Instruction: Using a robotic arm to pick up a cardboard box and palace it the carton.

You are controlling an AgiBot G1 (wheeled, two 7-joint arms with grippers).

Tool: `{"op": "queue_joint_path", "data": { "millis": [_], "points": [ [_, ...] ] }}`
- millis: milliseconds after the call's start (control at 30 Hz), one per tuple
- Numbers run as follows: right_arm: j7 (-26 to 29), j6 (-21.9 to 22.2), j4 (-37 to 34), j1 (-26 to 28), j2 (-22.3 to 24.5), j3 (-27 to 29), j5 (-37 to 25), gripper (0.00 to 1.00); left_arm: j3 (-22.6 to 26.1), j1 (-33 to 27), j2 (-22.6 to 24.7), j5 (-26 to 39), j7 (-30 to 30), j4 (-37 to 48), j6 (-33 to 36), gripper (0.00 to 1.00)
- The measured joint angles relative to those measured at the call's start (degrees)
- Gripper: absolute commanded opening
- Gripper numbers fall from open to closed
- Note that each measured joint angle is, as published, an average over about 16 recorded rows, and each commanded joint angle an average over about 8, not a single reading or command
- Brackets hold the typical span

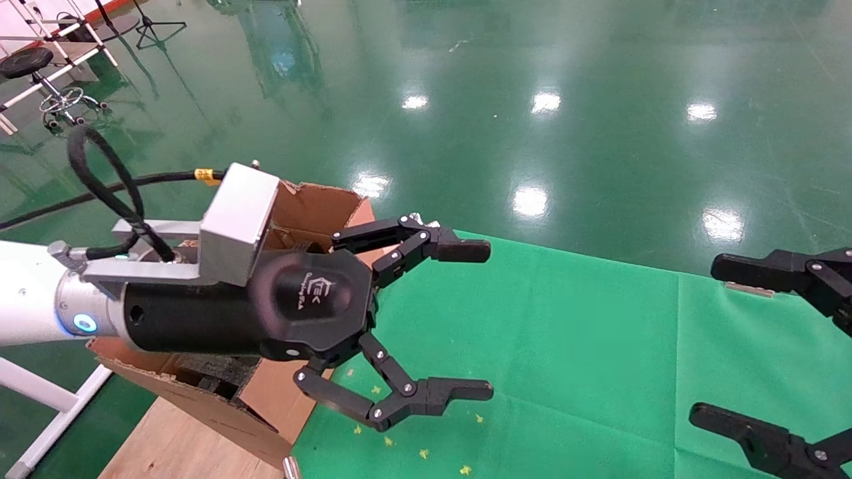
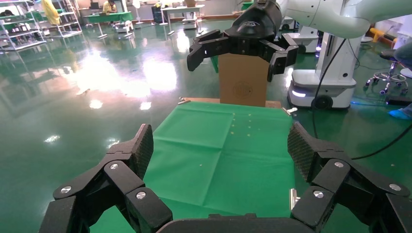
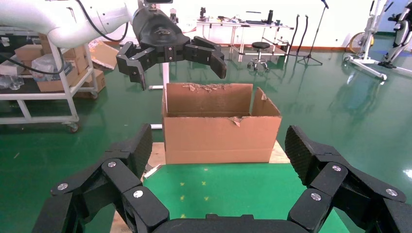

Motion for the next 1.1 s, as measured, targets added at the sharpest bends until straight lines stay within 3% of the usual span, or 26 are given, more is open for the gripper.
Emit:
{"op": "queue_joint_path", "data": {
  "millis": [1100],
  "points": [
    [0.0, 0.0, 0.0, 0.0, 0.0, 0.0, 0.0, 1.00, 0.1, -0.1, 0.0, 0.2, 0.0, 0.1, 0.0, 1.00]
  ]
}}
